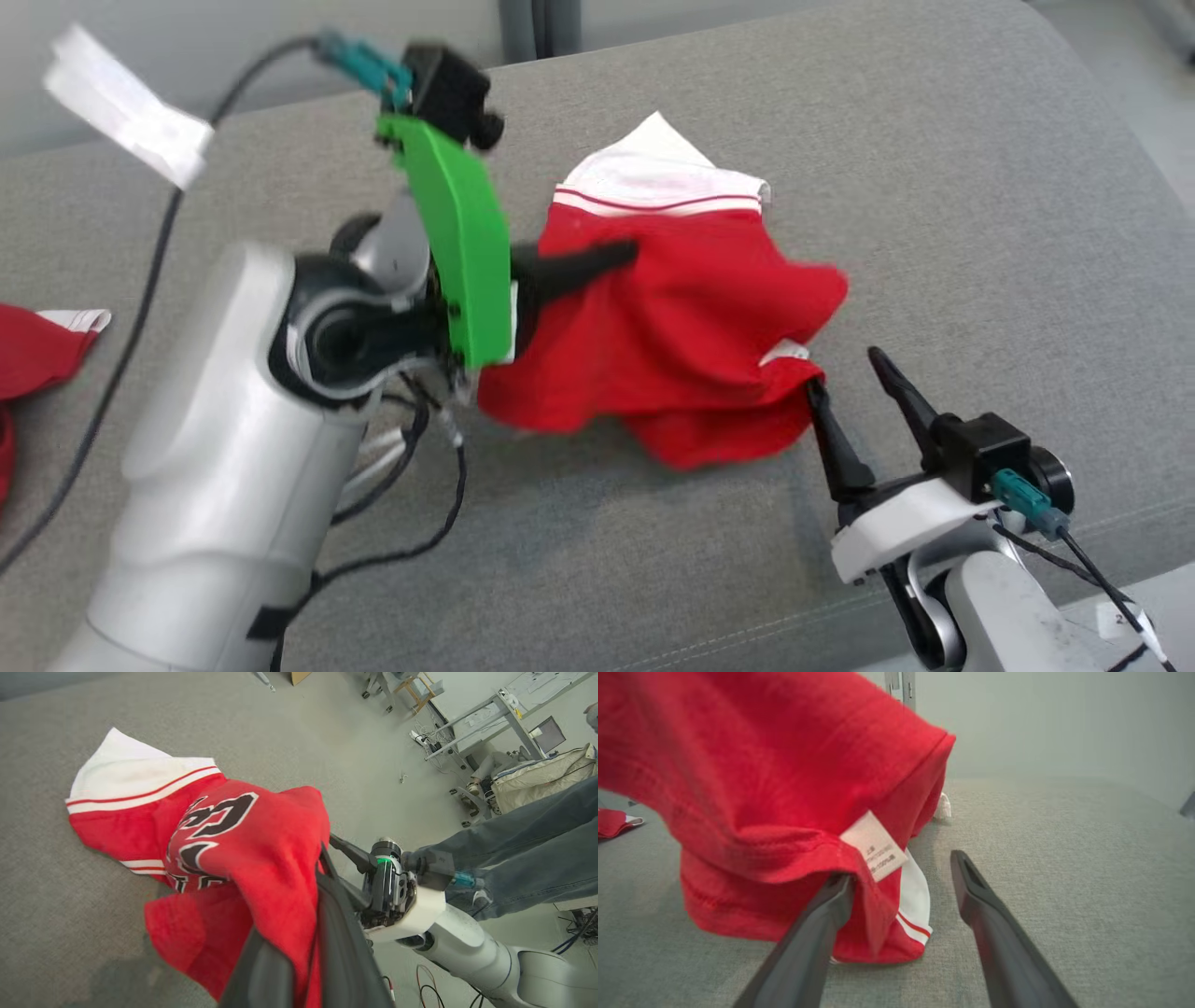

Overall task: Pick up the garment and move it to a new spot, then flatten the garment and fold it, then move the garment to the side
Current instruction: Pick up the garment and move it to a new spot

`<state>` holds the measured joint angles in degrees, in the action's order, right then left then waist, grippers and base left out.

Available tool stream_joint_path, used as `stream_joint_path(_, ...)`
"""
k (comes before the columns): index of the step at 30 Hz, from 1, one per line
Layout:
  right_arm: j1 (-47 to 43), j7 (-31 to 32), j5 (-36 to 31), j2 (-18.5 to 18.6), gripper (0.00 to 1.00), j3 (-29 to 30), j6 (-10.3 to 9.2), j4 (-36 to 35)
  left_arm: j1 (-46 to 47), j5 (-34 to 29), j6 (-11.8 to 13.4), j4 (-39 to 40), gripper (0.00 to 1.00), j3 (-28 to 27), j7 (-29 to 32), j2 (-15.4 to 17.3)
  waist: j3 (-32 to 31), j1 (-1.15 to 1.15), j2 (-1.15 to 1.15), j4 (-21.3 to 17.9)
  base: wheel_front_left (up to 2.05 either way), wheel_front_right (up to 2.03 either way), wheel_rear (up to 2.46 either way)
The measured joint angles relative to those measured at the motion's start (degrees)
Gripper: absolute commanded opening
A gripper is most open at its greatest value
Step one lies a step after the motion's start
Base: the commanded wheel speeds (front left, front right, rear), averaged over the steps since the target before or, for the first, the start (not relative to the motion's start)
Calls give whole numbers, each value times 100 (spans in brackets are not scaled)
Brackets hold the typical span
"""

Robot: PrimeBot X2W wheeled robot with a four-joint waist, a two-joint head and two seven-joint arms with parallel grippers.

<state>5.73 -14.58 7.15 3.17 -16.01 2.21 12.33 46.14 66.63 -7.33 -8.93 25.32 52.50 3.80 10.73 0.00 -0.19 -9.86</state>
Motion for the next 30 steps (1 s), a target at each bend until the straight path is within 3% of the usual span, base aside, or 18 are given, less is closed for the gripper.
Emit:
stream_joint_path(3, -195, 0, 12, -3, 100, 244, -135, 4, -699, -37, 0, -46, 0, 216, 234, 291, -60, 0, 0, -82, 0, 0, 0)
stream_joint_path(13, -320, 0, -41, 45, 100, 368, -119, -22, -2180, 232, 0, -166, 0, 93, 1081, 1497, -180, 0, 0, 248, 0, 0, 0)
stream_joint_path(14, -319, 0, -63, 52, 100, 390, -96, -38, -2208, 153, 0, -163, 0, -24, 1071, 1797, -192, 0, 0, 340, 0, 0, 0)
stream_joint_path(18, -315, 0, -93, 58, 100, 389, -59, -48, -2199, -218, 0, -164, 0, -348, 833, 2309, -211, 0, 0, 531, 0, 0, 0)
stream_joint_path(23, -289, 0, -127, 48, 100, 316, 26, -47, -2107, -621, 0, -127, 0, -564, 363, 2502, -232, 0, 0, 747, 0, 0, 0)
stream_joint_path(27, -259, 0, -172, 43, 100, 198, 82, -42, -1967, -1393, 0, 66, 45, -493, -202, 2847, -238, 0, 0, 856, 0, 0, 0)
stream_joint_path(28, -254, 0, -178, 37, 100, 179, 82, -42, -1936, -1611, -3, 100, 65, -490, -381, 2961, -230, 0, 0, 861, 0, 0, 0)
stream_joint_path(29, -249, 0, -181, 36, 100, 175, 82, -43, -1901, -1772, -5, 107, 94, -491, -504, 3029, -217, 0, 0, 862, 0, 0, 0)
stream_joint_path(30, -241, 0, -196, 40, 100, 179, 82, -43, -1887, -1861, -5, 107, 100, -472, -584, 3061, -204, 0, 0, 865, 0, 0, 0)
